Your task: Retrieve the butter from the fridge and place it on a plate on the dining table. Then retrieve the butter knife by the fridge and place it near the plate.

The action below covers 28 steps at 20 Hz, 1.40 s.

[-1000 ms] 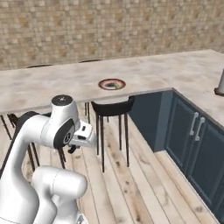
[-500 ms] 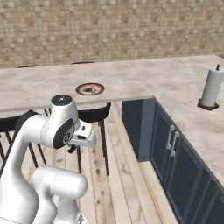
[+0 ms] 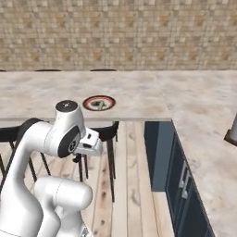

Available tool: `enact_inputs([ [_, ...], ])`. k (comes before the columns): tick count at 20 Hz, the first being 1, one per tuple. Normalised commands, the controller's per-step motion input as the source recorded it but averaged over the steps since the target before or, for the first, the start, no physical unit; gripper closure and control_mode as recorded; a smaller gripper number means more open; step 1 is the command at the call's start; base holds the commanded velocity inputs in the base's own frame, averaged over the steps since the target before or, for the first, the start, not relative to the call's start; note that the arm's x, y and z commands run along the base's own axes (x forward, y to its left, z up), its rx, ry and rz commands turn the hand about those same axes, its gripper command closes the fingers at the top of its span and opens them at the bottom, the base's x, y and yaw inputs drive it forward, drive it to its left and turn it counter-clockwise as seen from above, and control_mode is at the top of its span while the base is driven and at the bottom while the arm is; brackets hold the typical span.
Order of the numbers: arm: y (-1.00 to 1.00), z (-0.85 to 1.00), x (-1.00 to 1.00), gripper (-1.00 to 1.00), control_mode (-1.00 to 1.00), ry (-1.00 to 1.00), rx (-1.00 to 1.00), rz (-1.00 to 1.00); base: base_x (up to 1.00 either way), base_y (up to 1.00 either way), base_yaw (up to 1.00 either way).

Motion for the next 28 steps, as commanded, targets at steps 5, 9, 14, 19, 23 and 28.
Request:
enact_inputs([
  [5, 0.0, 0.0, 0.0, 1.0, 1.0, 0.0, 0.0, 0.0, 0.58, -0.46, 0.31],
  [9, 0.0, 0.0, 0.0, 1.0, 1.0, 0.0, 0.0, 0.0, 0.39, -0.56, 0.16],
  [14, 0.0, 0.0, 0.0, 1.0, 1.0, 0.0, 0.0, 0.0, 0.47, -0.37, 0.1],
  [19, 0.0, 0.0, 0.0, 1.0, 1.0, 0.0, 0.0, 0.0, 0.67, -0.02, 0.06],
  [23, 0.0, 0.0, 0.0, 1.0, 1.0, 0.0, 0.0, 0.0, 0.78, 0.0, 0.03],
  [28, 0.0, 0.0, 0.0, 1.0, 1.0, 0.0, 0.0, 0.0, 0.76, -0.28, 0.03],
])
